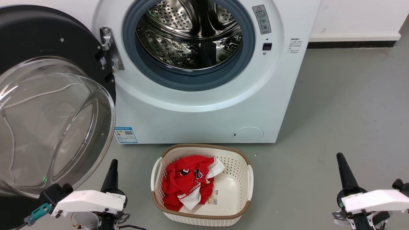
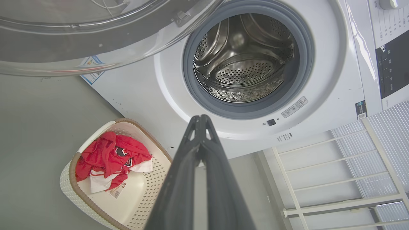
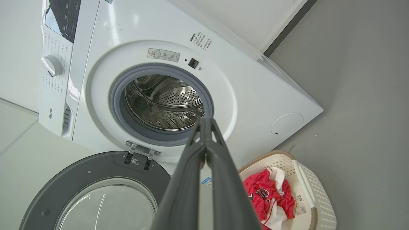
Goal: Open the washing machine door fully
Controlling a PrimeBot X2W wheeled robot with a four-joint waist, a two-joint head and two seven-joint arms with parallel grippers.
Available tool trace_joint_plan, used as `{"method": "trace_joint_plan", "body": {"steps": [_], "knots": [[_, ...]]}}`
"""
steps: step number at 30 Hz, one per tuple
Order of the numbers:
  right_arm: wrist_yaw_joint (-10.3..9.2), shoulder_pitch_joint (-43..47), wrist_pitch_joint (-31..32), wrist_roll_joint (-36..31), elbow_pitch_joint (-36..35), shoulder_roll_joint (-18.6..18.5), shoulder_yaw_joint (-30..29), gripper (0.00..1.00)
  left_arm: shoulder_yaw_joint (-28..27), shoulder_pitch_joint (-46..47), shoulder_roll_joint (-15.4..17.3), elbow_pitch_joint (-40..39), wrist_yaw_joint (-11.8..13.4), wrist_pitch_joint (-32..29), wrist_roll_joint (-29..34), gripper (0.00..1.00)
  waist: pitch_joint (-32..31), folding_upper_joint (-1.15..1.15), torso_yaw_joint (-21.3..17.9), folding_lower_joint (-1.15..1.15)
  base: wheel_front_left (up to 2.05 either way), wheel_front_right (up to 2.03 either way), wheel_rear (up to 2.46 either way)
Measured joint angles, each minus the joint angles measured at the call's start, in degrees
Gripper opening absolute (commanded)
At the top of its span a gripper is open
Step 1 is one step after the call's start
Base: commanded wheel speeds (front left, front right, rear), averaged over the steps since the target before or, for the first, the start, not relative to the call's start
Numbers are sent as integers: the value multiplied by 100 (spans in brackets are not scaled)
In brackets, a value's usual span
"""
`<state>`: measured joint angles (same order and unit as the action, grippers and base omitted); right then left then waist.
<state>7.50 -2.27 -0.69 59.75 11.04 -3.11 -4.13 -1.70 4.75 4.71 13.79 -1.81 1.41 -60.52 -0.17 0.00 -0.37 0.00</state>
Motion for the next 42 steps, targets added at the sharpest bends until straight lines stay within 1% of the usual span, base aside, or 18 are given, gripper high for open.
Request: {"method": "trace_joint_plan", "body": {"steps": [23, 42], "knots": [[0, -126, 283, 1365, 120, -1, -81, 0, -205, 30, -81, 10, -225, -328, -1321, 0, 12, 0, 13, 0, 0, 0, 0], [0, -247, 482, 2307, 207, -2, -137, 0, -341, 59, -131, 18, -387, -561, -2224, 0, 23, 0, 24, 0, 0, 0, 0]]}}
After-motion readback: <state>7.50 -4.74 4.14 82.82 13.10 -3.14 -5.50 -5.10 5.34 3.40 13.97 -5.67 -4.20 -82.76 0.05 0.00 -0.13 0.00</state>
